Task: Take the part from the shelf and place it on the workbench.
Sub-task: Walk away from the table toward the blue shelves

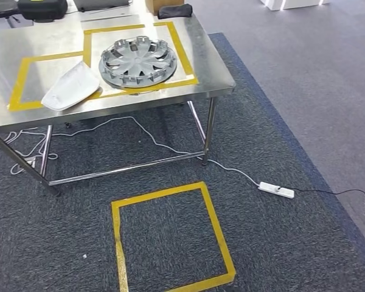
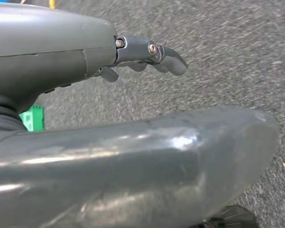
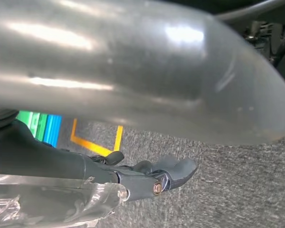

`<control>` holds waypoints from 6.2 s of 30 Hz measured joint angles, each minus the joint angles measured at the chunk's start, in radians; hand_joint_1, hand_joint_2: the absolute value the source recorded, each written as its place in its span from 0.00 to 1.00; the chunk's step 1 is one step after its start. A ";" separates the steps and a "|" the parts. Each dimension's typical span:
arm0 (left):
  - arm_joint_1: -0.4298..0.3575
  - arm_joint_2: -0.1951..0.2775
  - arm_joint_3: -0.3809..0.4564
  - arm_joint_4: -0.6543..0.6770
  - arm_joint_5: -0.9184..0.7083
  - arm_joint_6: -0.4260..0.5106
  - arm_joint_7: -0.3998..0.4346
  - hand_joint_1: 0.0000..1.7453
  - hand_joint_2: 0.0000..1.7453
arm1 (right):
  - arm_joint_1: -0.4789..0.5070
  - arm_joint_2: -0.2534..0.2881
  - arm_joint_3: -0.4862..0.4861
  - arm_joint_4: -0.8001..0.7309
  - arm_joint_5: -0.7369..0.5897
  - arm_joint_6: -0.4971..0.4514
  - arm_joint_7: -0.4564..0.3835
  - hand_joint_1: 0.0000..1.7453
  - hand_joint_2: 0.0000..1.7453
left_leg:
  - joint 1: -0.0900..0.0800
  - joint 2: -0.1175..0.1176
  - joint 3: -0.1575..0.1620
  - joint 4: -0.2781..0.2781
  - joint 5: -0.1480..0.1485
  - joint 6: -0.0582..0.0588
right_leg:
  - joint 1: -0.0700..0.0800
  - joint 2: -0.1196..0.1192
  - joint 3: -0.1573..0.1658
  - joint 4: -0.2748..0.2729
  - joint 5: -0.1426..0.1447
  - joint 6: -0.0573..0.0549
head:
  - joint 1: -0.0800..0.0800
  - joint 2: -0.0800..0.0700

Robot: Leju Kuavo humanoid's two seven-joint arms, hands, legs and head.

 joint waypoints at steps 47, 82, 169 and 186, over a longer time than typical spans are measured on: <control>0.003 0.001 0.002 0.002 0.011 -0.016 0.077 0.00 0.00 | 0.003 -0.004 -0.001 0.000 0.010 -0.001 0.022 0.00 0.00 | -0.001 0.182 -0.036 0.013 0.018 -0.008 | -0.004 -0.157 0.045 0.033 -0.070 0.024 | 0.019 0.001; -0.001 0.000 0.006 0.003 0.029 -0.053 0.069 0.00 0.00 | 0.005 -0.004 -0.001 0.000 0.003 -0.001 0.023 0.00 0.00 | 0.006 0.139 -0.062 0.072 -0.031 -0.033 | -0.009 -0.111 0.027 0.026 -0.052 -0.007 | 0.012 0.001; 0.005 0.005 0.009 0.004 0.017 -0.062 0.079 0.00 0.00 | 0.006 -0.001 0.000 0.000 0.007 -0.004 0.031 0.00 0.00 | -0.006 0.161 -0.057 0.026 0.014 -0.004 | -0.001 -0.162 0.029 0.054 -0.076 0.018 | 0.011 0.001; 0.002 0.004 0.009 0.004 0.010 -0.064 0.081 0.00 0.00 | 0.006 -0.003 0.000 0.000 0.006 -0.003 0.035 0.00 0.00 | 0.022 -0.002 -0.065 0.022 0.018 -0.031 | -0.022 0.052 0.000 0.037 -0.043 0.026 | 0.000 0.000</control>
